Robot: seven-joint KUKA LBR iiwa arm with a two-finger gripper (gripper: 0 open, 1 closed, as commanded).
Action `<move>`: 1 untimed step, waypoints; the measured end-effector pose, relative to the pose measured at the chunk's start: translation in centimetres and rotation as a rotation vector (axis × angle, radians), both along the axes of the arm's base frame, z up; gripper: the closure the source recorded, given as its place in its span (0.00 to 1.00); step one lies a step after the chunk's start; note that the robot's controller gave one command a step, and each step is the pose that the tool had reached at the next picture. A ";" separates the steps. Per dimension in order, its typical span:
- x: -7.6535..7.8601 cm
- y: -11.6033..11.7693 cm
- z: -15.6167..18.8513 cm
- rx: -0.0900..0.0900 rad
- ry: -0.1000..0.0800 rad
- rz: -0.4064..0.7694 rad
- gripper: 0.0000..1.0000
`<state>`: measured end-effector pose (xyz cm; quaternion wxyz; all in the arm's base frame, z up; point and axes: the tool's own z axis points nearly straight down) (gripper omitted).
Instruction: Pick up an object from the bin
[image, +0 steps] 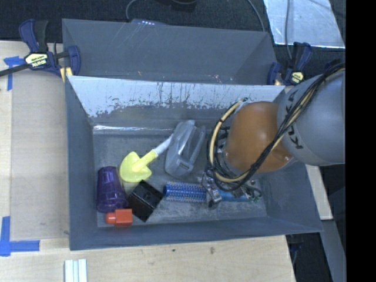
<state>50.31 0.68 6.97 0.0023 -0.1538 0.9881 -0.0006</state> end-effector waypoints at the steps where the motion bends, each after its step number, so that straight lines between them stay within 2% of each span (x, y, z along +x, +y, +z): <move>1: 0.0 0.0 0.0 0.000 0.000 0.000 1.00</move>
Offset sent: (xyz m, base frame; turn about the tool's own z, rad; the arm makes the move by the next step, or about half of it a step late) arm 0.0229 0.0177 0.0003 0.0677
